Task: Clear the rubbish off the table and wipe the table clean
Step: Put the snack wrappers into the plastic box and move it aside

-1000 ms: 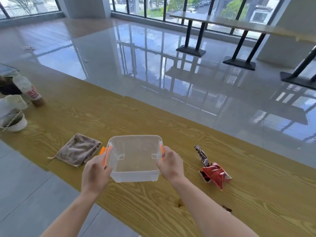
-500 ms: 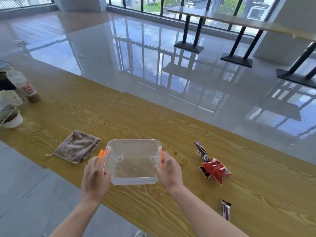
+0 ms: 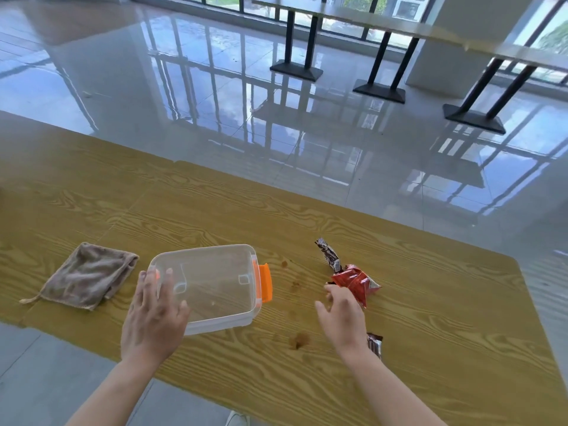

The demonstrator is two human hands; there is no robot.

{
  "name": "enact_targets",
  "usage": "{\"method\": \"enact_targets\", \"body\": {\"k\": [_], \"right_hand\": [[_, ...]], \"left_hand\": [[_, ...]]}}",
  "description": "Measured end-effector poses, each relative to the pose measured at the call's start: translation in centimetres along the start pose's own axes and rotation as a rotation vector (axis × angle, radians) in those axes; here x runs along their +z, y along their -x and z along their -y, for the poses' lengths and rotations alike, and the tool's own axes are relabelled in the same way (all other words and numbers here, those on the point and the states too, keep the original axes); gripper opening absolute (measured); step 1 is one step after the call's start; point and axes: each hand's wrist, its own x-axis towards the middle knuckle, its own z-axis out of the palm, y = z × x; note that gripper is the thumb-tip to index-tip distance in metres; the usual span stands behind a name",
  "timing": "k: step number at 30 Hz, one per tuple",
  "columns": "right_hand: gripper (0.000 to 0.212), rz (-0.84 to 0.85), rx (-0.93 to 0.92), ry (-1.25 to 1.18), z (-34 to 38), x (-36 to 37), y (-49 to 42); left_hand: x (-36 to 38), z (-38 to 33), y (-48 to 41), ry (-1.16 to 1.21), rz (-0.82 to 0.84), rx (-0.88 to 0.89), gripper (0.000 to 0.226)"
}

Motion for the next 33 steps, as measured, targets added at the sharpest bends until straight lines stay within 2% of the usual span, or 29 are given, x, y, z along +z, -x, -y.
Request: {"method": "enact_targets", "body": {"k": [4,8,12,14,19,23,27,30,33], "right_hand": [[0.048,0.046,0.268,0.197,-8.4,-2.1,1.9],[0.056,0.172,0.394,0.321,-11.4,-2.1,3.4],[0.035,0.203,0.383,0.313,-11.4,-1.1,3.4],[0.026,0.164,0.341,0.261,-10.9,-0.9,2.8],[0.022,-0.02,0.197,0.046,-7.1,-2.1,-0.1],[0.027,-0.108,-0.043,-0.202,-0.7,-3.6,-2.5],[0.039,0.093,-0.333,-0.29,9.0,-2.5,-2.9],[0.038,0.291,-0.523,-0.095,14.6,1.0,-2.6],[0.02,0.385,-0.642,0.15,17.2,4.3,-2.5]], "left_hand": [[0.1,-0.4,-0.2,0.007,-0.004,-0.022,0.068],[0.2,-0.6,-0.1,0.008,-0.007,-0.021,0.07],[0.3,-0.6,-0.3,-0.021,-0.012,-0.003,0.071],[0.3,-0.5,-0.3,-0.029,-0.009,-0.006,0.072],[0.1,-0.7,-0.2,-0.046,-0.01,-0.006,0.072],[-0.2,-1.0,-0.2,-0.037,-0.009,-0.02,0.072],[-0.2,-1.1,-0.1,-0.03,-0.007,-0.033,0.072],[-0.3,-1.1,0.1,-0.031,-0.009,-0.031,0.071],[-0.3,-1.0,0.1,-0.047,-0.009,-0.02,0.072]]}}
